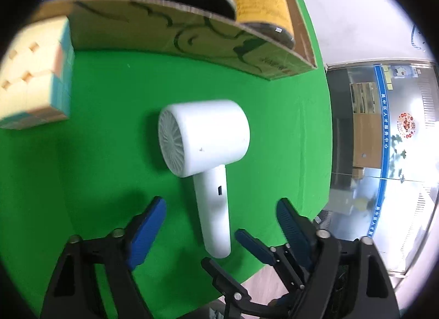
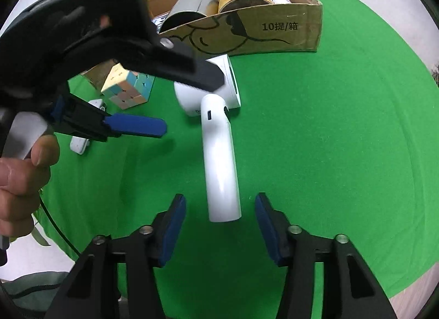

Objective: Organize rigid objects
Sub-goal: 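Move both tools to the white hair dryer and close on its handle, then lift the hair dryer with both grippers and carry it over the box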

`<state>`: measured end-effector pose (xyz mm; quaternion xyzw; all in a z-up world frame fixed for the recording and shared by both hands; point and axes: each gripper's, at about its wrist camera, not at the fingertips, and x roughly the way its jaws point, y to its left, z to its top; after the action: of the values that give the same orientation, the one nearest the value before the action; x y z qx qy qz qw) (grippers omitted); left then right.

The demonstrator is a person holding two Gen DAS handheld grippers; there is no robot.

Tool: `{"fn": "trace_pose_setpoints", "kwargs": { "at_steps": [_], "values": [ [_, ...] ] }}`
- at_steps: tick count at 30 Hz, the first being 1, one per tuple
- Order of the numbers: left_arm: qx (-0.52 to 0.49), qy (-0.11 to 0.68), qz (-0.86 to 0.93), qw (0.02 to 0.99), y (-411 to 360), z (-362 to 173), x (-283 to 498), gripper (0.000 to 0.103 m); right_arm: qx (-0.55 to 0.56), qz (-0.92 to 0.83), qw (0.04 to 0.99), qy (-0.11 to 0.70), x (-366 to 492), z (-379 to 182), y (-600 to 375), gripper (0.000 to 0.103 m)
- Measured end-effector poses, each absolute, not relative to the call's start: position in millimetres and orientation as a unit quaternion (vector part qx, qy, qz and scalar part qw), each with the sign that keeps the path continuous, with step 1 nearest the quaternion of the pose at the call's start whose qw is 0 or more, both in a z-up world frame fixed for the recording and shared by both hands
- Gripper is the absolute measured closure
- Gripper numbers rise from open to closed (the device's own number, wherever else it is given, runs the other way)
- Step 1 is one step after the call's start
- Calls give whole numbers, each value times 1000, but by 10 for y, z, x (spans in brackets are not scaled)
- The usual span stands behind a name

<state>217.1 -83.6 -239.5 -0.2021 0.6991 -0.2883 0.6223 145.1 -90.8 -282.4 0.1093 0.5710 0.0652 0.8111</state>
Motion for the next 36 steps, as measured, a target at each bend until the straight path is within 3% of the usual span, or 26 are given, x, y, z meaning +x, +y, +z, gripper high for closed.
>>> {"fn": "trace_pose_setpoints", "kwargs": {
  "at_steps": [3,5,9,12,21,29,36],
  "values": [
    [-209,700,-290,618,-852,-2458,2156,42,104,77,810,572,1468,-2853,-864,73],
    [-209,710,-285,609,-868,-2536,2144,56,104,82,806,576,1483,-2870,-801,79],
    [-204,723,-283,596,-901,-2618,2139,62,99,85,801,584,1498,-2854,-715,79],
    [-194,733,-274,592,-903,-2665,2144,75,106,80,795,592,1533,-2849,-677,80],
    [-187,720,-291,602,-828,-2437,2208,75,122,81,785,602,1792,-2536,-678,80],
    [-194,688,-314,625,-583,-1943,2471,75,108,93,804,577,2042,-1892,-437,79],
    [-215,722,-294,589,-467,-2193,2636,75,125,90,787,598,2187,-1878,-531,80]
  ]
}}
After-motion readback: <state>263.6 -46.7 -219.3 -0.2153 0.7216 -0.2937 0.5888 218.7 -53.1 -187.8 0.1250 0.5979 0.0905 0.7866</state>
